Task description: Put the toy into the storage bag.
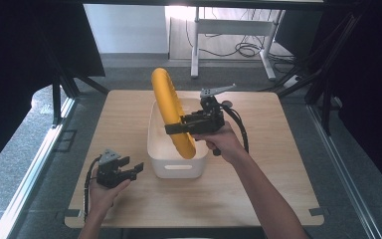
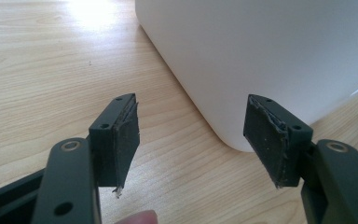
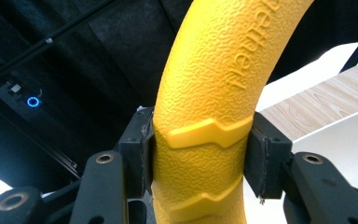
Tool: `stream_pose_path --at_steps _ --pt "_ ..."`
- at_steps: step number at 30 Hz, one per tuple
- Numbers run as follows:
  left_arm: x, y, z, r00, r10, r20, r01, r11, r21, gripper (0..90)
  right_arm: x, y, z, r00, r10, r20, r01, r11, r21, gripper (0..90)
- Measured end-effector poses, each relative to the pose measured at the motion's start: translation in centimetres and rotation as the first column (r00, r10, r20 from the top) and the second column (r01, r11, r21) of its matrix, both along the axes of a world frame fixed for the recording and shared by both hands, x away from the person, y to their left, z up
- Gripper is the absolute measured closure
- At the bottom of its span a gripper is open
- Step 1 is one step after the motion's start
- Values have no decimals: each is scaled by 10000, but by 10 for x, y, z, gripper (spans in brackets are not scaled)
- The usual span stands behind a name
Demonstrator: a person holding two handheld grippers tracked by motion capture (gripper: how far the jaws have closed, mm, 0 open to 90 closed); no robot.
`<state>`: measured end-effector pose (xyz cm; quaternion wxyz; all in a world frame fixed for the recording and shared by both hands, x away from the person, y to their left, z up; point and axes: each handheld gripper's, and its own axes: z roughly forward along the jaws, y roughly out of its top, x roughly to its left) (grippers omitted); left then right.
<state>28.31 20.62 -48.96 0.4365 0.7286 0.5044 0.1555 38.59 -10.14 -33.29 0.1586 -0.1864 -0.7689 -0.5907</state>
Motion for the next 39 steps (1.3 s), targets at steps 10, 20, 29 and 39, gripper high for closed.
stream_pose_path --at_steps 10,20,29,39 --pt "-1 0 1 10000 -7 31 7 10000 -25 361 -1 -7 -7 9998 -44 -197 48 9998 201 504" --pt "-1 0 1 10000 6 53 -6 10000 -40 360 -5 -8 -16 10000 -14 -35 14 10000 -18 507" --pt "-1 -1 1 10000 -13 43 13 10000 -24 361 -11 -5 -20 9999 -23 122 31 9980 -637 505" --pt "-1 -1 2 10000 -9 66 10 10000 -51 361 -4 -10 -35 9959 -121 -899 69 9983 -581 507"
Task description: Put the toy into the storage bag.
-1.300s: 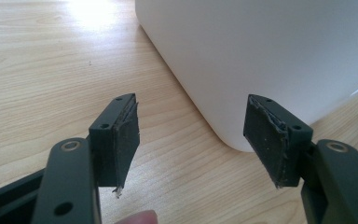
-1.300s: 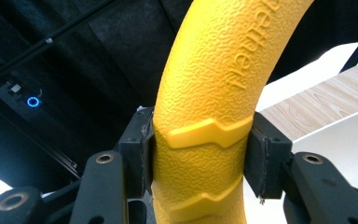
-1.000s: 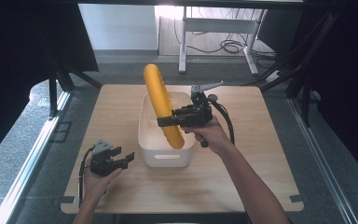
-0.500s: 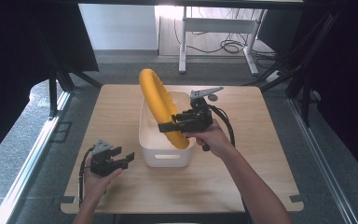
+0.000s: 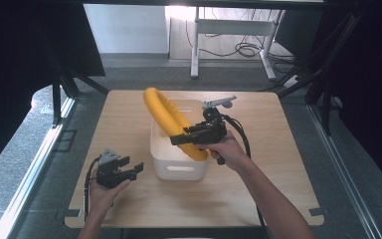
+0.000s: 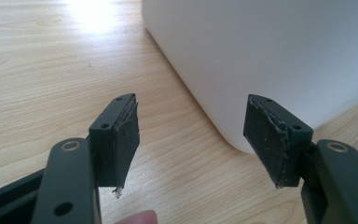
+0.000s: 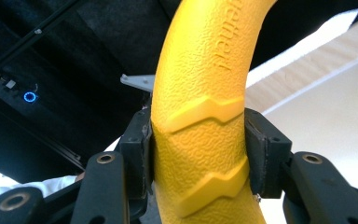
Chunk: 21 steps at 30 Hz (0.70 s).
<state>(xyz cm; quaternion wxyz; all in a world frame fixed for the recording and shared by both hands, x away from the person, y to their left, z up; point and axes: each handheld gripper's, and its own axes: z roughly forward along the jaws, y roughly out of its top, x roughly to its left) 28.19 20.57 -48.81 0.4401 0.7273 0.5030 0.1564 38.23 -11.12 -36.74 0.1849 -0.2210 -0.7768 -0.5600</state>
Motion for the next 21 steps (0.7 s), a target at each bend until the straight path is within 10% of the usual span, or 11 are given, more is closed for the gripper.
stream_pose_path --at_steps 21 --pt "-1 -1 0 10000 -22 10 22 10000 19 360 3 -3 -12 9982 -73 -595 98 9991 412 507"
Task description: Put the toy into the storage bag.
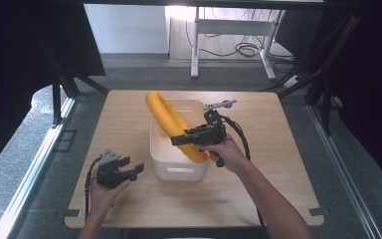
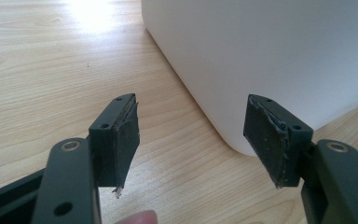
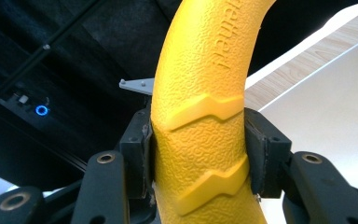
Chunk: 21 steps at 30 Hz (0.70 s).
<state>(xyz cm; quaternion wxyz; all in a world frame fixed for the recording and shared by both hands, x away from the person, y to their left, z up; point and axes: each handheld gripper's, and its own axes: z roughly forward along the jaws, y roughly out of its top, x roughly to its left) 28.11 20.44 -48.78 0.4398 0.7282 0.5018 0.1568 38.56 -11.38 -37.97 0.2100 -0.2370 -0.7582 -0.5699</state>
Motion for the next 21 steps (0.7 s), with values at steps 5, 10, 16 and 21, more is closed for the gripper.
stream_pose_path --at_steps 5,10,16,21 --pt "0 0 0 10000 16 -3 -16 10000 1 360 0 -1 -3 10000 19 -20 -19 10000 -63 505" --pt "-1 -1 0 10000 -28 -14 28 10000 65 360 0 -2 -11 9999 120 14 -119 9997 -198 502" --pt "0 -2 -1 10000 -16 -47 16 10000 71 360 -1 -6 -19 10000 59 -63 -60 9999 -111 500" --pt "-1 -2 0 10000 -16 -42 16 10000 51 360 -2 -7 -19 10000 33 -70 -34 9999 -99 498"
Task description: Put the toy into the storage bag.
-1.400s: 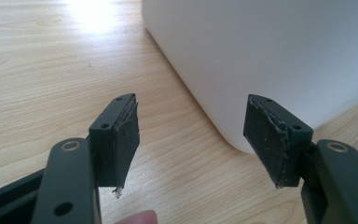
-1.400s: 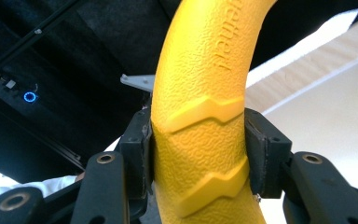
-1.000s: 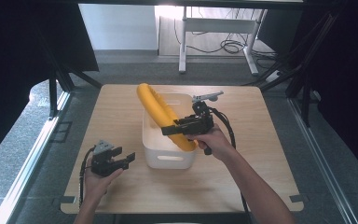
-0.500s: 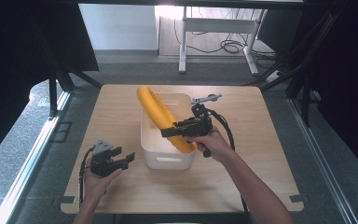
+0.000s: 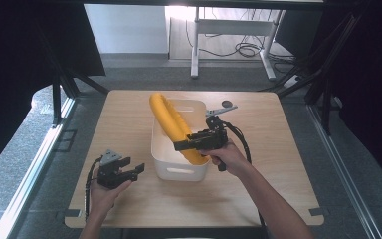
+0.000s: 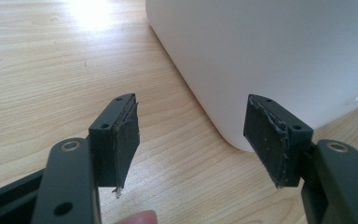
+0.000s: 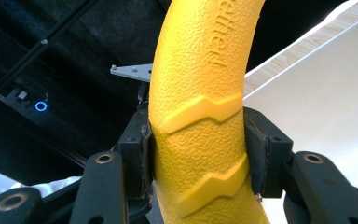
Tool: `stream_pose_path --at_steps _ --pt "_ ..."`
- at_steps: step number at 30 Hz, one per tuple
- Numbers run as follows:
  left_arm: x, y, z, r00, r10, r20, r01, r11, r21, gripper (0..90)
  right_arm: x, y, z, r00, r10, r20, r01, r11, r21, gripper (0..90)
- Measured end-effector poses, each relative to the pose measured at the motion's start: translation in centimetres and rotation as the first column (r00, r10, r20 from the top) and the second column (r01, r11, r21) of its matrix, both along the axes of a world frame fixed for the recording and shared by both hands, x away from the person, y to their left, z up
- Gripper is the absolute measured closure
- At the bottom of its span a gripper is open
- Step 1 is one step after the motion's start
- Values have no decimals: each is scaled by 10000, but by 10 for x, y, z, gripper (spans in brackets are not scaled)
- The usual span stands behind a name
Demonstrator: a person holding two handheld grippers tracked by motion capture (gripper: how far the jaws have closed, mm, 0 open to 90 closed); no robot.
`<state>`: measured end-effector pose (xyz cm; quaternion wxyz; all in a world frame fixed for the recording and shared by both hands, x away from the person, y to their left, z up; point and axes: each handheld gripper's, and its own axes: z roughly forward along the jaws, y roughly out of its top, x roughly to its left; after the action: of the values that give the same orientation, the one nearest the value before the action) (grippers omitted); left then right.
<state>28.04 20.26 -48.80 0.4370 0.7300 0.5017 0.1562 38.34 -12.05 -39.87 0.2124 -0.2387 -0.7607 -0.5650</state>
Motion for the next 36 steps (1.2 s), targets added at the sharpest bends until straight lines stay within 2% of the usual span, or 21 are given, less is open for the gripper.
stream_pose_path --at_steps 4,7,8,11,13,15,16,17,20,21,22,23,24,28,29,30,31,32,34,35,36 --pt "1 0 0 10000 -9 0 9 10000 30 360 0 0 1 9998 34 171 -33 10000 -40 487" --pt "1 -1 -1 10000 -52 -26 52 10000 51 360 -3 1 7 9951 -516 847 559 9972 -495 313" --pt "1 -1 -1 10000 -52 -26 52 10000 51 360 -3 1 7 9951 -516 847 559 9972 -495 313" --pt "2 -1 -1 10000 -54 -31 54 10000 50 360 -6 -1 16 9871 -704 1437 773 9961 -427 294" --pt "2 -1 -1 10000 -55 -30 55 10000 43 360 -11 -7 25 9768 -931 1930 1048 9932 -514 291" --pt "2 -2 -1 10000 -48 -14 48 10000 22 359 -12 -9 26 9751 -985 1985 1111 9924 -530 292" --pt "1 -1 0 10000 -39 4 39 10000 15 360 -15 -17 28 9667 -1290 2210 1435 9884 -506 311" --pt "1 -1 0 10000 -39 4 39 10000 15 360 -15 -17 28 9667 -1290 2210 1435 9884 -506 311" --pt "0 0 2 10000 -3 77 3 10000 -35 360 -21 -40 28 9513 -1780 2517 1911 9812 -283 381" --pt "0 0 2 10000 -3 77 3 10000 -35 360 -21 -40 28 9513 -1780 2517 1911 9812 -283 381" --pt "0 0 3 10000 -11 82 11 10000 -34 359 -26 -55 28 9400 -2092 2695 2205 9753 -118 430" --pt "0 0 3 10000 -4 84 4 10000 -32 359 -26 -55 28 9400 -2092 2695 2205 9753 -118 430" --pt "0 0 2 10000 -6 63 6 10000 -18 359 -30 -66 27 9286 -2336 2884 2457 9693 -57 460" --pt "-1 -2 2 10000 -33 44 33 10000 13 358 -38 -87 22 9026 -2744 3318 3013 9530 -317 514" --pt "-1 -2 2 10000 -33 44 33 10000 13 358 -38 -87 22 9026 -2744 3318 3013 9530 -317 514" --pt "-1 -3 2 10000 -26 47 26 10000 3 358 -41 -96 18 8934 -2894 3438 3213 9462 -386 543" --pt "-1 -3 2 10000 -26 47 26 10000 3 358 -41 -96 18 8934 -2894 3438 3213 9462 -386 543" --pt "-1 -3 2 10000 -36 34 36 10000 6 358 -44 -103 14 8816 -3059 3594 3461 9368 -517 576" --pt "-1 -3 2 10000 -59 11 59 10000 30 359 -45 -105 11 8771 -3112 3657 3544 9334 -556 588" --pt "0 -4 2 10000 -58 4 58 10000 23 358 -47 -110 5 8689 -3186 3788 3727 9248 -769 599" --pt "0 -4 2 10000 -58 4 58 10000 23 358 -47 -110 5 8689 -3186 3788 3727 9248 -769 599"
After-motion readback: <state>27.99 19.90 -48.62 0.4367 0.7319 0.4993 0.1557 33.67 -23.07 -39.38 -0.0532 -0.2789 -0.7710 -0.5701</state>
